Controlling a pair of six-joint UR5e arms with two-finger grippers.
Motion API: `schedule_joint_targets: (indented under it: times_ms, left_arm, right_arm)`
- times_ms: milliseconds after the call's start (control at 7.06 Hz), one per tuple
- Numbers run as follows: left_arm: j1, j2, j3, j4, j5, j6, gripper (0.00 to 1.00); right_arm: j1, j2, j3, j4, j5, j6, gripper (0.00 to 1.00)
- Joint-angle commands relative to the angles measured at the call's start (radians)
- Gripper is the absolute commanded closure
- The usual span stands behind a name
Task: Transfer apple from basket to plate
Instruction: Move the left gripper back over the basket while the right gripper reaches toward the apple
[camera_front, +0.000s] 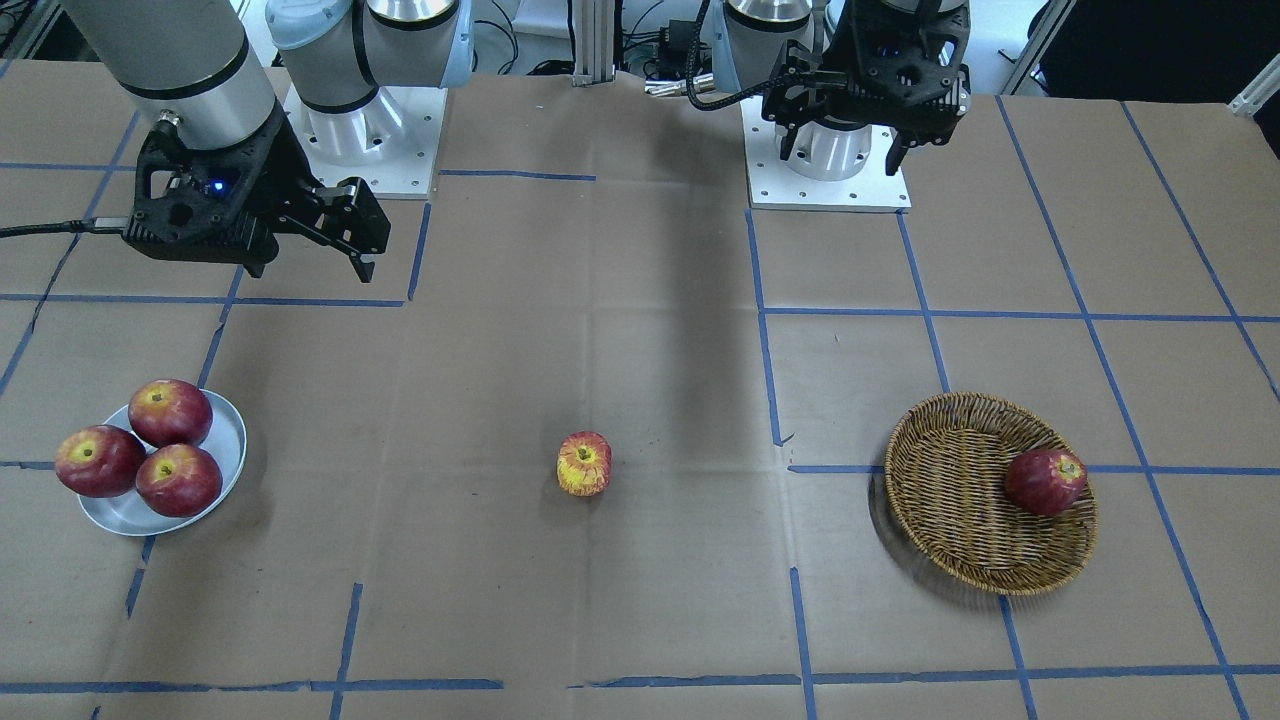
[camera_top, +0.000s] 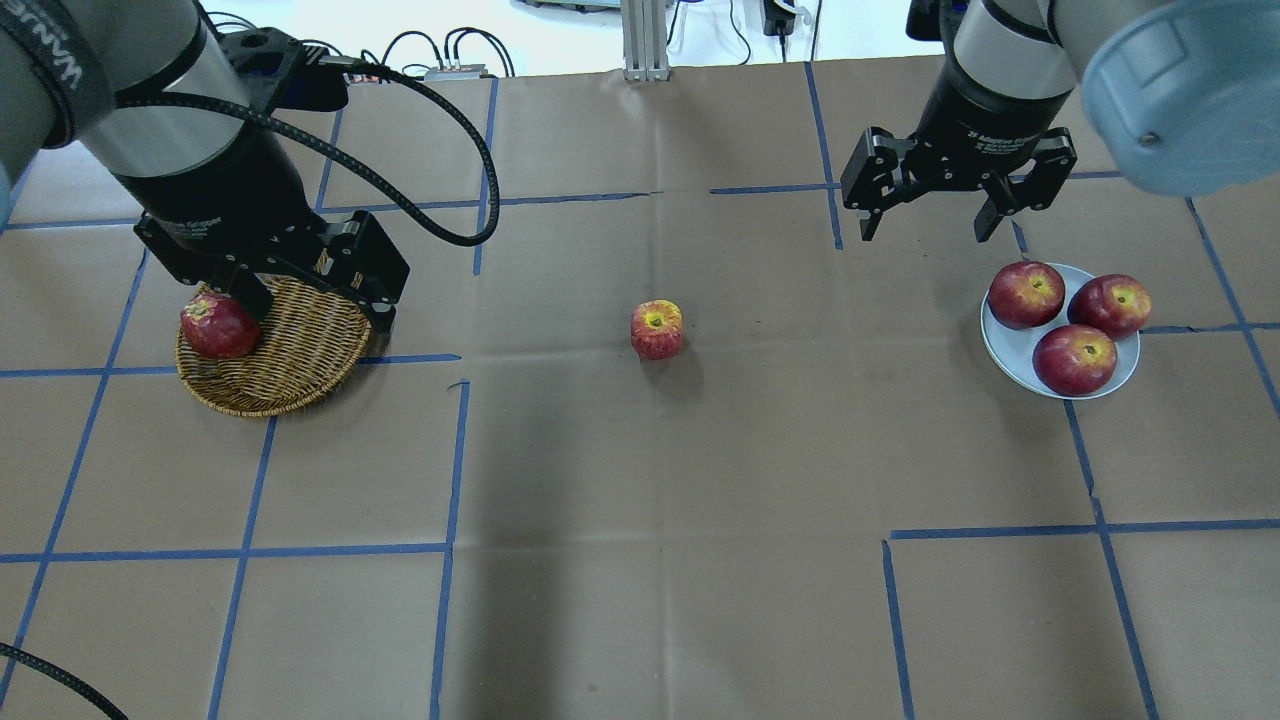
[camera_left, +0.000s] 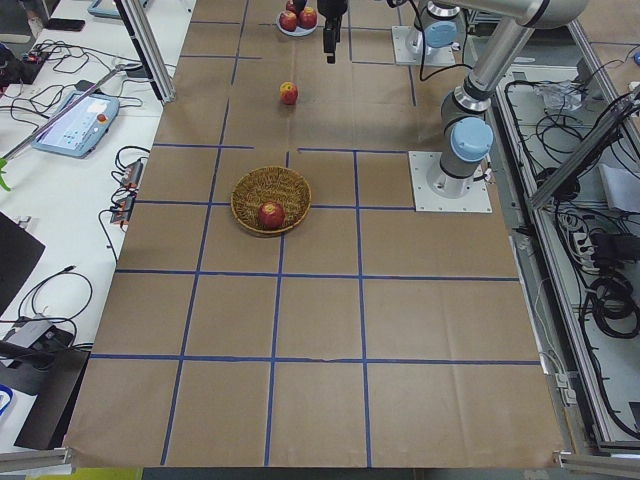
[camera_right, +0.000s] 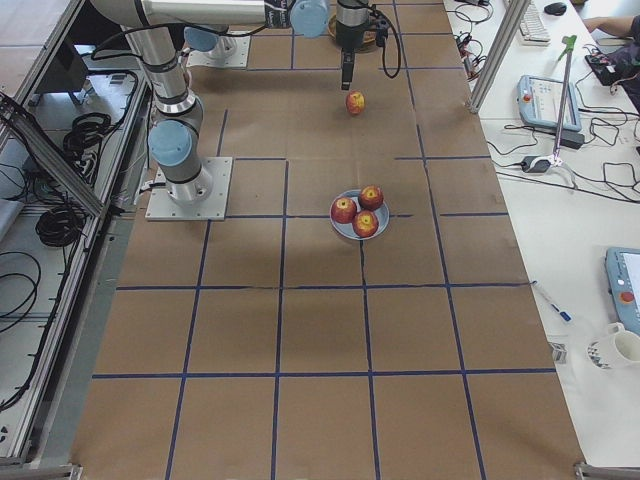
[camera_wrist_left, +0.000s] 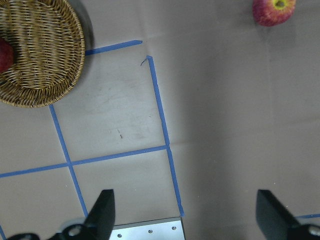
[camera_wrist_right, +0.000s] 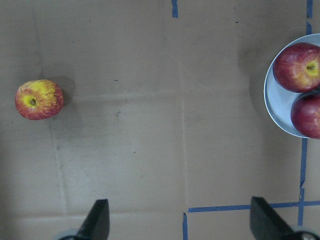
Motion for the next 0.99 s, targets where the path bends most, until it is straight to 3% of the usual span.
schedule_joint_targets:
  times_ms: [0,425,850]
  left_arm:
    - [0.017,0.008,0.001,0.002,0.009,0.004,0.01]
    - [0.026,0.039,-0.037,0.013,0.007,0.001,0.01]
    - [0.027,0.035,-0.039,0.077,0.007,-0.001,0.01]
  right_arm:
    - [0.083,0.052,-0.002,-0.083,0.004,0.11,0.0]
    - [0.261,0.265,-0.144,-0.157,-0.003,0.335,0.0]
    - [0.34,0.497,-0.157,-0.419,-0.014,0.42,0.0]
